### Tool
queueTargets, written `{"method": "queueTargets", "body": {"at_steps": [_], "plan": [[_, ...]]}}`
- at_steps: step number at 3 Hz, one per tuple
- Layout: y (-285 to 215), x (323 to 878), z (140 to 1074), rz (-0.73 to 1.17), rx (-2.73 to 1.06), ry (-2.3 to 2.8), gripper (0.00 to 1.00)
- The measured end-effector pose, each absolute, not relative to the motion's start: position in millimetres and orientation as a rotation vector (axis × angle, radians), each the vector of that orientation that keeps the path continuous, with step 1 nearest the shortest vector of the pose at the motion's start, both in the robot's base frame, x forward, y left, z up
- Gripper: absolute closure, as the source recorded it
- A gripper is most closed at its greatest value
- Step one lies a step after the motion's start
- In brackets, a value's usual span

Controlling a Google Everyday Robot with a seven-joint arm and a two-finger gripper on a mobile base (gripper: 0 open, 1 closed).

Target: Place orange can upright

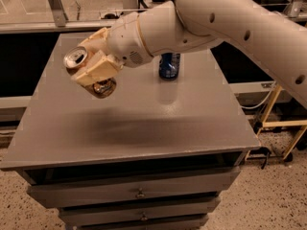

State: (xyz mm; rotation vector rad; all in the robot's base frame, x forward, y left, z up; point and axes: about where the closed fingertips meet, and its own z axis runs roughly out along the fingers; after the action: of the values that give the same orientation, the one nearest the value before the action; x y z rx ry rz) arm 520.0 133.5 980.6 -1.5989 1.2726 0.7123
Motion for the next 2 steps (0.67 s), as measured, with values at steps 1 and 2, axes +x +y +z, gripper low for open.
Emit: {"method": "queueTargets", "body": {"at_steps": [1,2], "plan": [[129.8,521.7,978.5,0.761,-1.524,1.301,1.0],[125.8,522.0,971.3,0.822,-1.444,1.334,1.0]]}}
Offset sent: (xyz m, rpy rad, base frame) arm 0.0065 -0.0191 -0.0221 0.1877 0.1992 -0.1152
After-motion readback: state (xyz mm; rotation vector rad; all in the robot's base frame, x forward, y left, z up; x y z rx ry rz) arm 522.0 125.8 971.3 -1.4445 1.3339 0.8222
